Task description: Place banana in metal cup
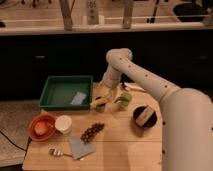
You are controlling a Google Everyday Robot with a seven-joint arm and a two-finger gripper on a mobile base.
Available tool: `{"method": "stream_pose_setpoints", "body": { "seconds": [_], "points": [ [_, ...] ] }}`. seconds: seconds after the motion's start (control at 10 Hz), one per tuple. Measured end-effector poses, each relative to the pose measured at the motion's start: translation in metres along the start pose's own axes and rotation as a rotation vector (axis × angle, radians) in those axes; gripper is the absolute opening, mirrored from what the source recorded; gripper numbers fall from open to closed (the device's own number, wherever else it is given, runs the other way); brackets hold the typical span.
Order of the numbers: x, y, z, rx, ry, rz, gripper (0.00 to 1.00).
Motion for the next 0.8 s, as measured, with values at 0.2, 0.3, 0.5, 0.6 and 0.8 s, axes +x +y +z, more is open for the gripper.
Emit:
{"method": "stream_pose_setpoints", "body": {
  "seconds": [0.2, 0.3, 0.5, 0.6, 0.8],
  "points": [
    [0.0013, -0.0003, -0.0018, 0.004, 0.004, 0.001, 0.8],
    [0.0013, -0.0003, -0.0017, 0.004, 0.004, 0.0, 0.8],
    [0.0013, -0.0004, -0.0018, 0.004, 0.004, 0.0, 0.8],
    [0.0013, -0.0003, -0.0017, 0.004, 0.004, 0.0, 0.8],
    [0.0014, -0.0003, -0.0018, 0.004, 0.004, 0.001, 0.8]
  ]
}}
